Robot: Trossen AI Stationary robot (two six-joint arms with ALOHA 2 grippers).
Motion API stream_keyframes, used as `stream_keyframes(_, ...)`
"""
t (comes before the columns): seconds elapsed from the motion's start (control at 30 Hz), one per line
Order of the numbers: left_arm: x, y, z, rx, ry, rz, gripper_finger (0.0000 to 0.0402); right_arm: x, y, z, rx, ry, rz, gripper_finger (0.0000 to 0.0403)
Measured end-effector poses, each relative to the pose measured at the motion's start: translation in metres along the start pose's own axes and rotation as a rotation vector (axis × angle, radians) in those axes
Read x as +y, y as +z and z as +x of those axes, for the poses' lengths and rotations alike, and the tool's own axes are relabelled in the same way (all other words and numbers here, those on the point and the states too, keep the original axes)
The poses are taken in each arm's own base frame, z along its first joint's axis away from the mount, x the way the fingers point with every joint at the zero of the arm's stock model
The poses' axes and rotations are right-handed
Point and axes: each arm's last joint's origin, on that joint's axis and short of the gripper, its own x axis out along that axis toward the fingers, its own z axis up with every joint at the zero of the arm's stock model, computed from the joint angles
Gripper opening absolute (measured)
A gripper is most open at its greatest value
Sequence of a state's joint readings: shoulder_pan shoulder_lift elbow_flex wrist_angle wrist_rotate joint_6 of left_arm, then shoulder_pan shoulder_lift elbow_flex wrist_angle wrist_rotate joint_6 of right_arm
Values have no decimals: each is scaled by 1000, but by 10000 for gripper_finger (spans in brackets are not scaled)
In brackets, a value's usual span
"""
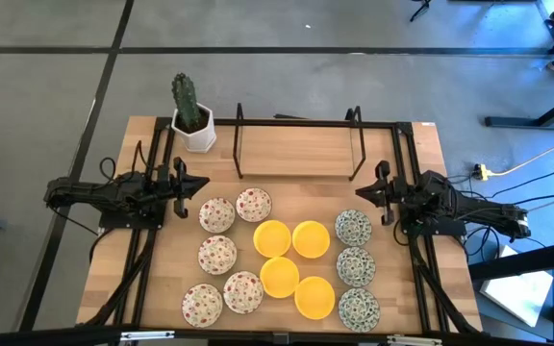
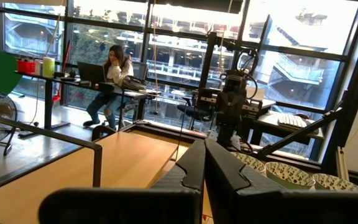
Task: Pick & Place Mini bowls
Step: Put the white red patterned bowl on the shelf
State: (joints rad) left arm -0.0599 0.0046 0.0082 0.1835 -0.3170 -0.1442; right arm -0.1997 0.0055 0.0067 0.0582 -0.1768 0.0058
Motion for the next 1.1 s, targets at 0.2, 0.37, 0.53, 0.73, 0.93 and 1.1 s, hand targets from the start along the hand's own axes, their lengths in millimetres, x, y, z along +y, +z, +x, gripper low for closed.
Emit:
stream_keyframes(0.2,0,0,0,0,0,0,4,0,-1,0,10,0,13,29)
stream_keyframes(0.37,0,0,0,0,0,0,4,0,0,0,2,0,14,29)
stream_keyframes(0.53,-1,3,0,-27,-9,-9,4,0,0,0,3,0,16,29)
stream_keyframes(0.73,-1,3,0,-26,-21,-52,4,0,0,0,3,-1,20,29)
stream_keyframes(0.93,-3,3,0,-14,-109,-87,4,0,0,0,3,-1,53,29)
stream_keyframes(1.1,-3,6,0,-54,-71,-114,4,0,1,0,-6,-1,62,29)
